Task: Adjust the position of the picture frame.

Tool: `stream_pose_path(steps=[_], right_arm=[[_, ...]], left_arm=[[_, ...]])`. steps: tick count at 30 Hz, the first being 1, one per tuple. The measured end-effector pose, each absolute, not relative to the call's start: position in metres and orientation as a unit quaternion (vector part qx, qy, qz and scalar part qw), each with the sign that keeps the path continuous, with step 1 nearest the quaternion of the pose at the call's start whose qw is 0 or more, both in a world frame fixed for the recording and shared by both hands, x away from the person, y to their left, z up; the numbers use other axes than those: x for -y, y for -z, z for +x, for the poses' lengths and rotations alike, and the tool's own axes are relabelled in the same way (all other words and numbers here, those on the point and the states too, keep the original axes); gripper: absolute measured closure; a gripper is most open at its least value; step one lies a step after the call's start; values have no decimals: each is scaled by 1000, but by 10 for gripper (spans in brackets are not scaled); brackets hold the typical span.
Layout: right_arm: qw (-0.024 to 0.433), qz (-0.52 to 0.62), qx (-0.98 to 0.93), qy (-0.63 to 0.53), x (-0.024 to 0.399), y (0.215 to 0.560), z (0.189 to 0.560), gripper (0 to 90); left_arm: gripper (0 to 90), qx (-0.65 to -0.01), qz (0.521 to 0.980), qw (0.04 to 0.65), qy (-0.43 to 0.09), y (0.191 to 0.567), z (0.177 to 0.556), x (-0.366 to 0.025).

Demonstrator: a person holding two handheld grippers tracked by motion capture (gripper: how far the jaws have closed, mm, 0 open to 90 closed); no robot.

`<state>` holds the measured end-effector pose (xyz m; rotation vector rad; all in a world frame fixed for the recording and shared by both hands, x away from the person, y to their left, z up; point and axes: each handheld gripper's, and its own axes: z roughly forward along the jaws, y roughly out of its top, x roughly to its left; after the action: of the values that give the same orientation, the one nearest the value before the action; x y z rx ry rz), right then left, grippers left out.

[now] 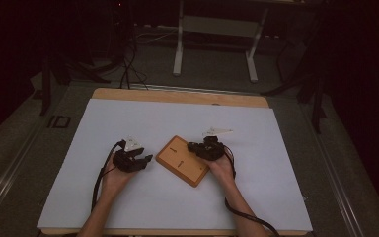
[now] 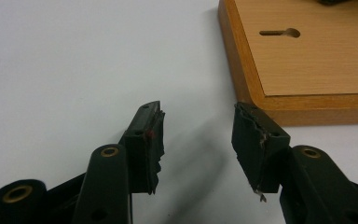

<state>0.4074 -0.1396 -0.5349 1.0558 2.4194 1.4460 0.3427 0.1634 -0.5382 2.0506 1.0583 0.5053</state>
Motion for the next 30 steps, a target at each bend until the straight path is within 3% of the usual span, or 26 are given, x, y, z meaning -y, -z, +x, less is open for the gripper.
stream_pose_path(steps=[30], right_arm=[[43, 299, -823, -480, 131, 528, 398, 838]], left_arm=[[525, -411, 802, 384, -202, 537, 342, -163]])
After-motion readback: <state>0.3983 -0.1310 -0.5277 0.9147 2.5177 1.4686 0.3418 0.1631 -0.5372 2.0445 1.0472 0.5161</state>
